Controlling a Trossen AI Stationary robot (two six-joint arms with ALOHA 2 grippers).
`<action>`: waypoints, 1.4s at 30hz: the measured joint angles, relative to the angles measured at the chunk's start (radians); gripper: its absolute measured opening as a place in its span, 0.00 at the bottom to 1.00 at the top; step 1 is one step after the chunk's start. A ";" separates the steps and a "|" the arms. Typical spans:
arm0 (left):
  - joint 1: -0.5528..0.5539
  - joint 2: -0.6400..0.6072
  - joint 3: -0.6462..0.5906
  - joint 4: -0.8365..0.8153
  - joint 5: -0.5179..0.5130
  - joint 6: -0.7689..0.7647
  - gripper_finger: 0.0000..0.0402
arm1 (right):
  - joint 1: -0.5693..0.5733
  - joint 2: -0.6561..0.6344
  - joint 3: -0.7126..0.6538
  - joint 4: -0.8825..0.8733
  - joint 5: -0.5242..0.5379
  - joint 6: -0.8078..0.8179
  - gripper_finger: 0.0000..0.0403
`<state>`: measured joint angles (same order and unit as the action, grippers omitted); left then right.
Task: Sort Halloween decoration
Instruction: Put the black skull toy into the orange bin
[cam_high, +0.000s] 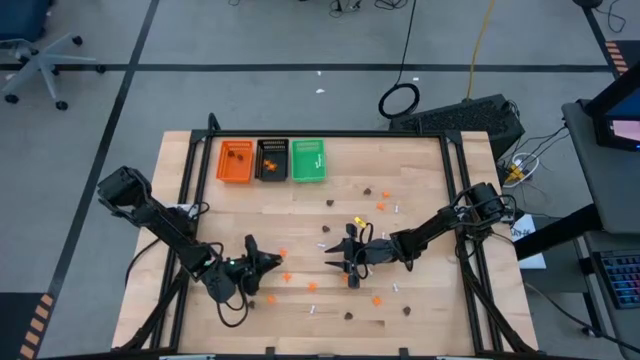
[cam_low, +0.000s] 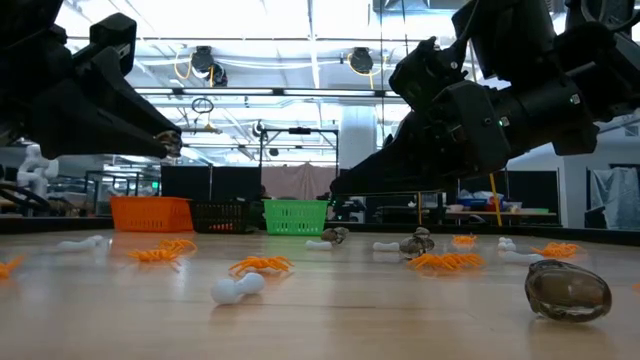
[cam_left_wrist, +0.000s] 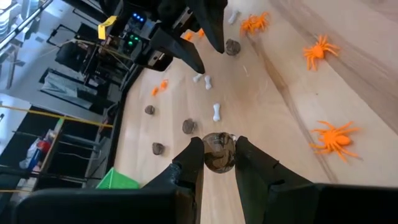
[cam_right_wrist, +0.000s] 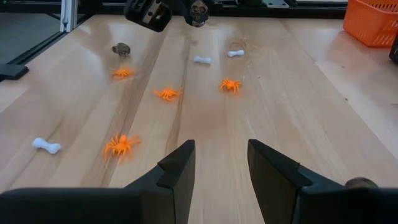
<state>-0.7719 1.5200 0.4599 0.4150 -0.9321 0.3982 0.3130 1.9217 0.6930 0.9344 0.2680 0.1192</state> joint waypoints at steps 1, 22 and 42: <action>0.000 0.000 0.000 0.006 0.000 -0.010 0.17 | 0.000 0.000 0.000 0.001 0.000 0.000 0.33; 0.107 -0.149 -0.036 0.088 -0.028 -0.074 0.17 | -0.011 0.000 0.000 0.003 -0.002 -0.052 0.33; 0.509 -0.743 -0.060 -0.636 -0.090 -0.472 0.17 | -0.011 0.000 -0.001 0.018 -0.045 -0.181 0.33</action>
<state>-0.2626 0.7770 0.4000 -0.2211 -1.0225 -0.0740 0.3016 1.9213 0.6922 0.9524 0.2235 -0.0618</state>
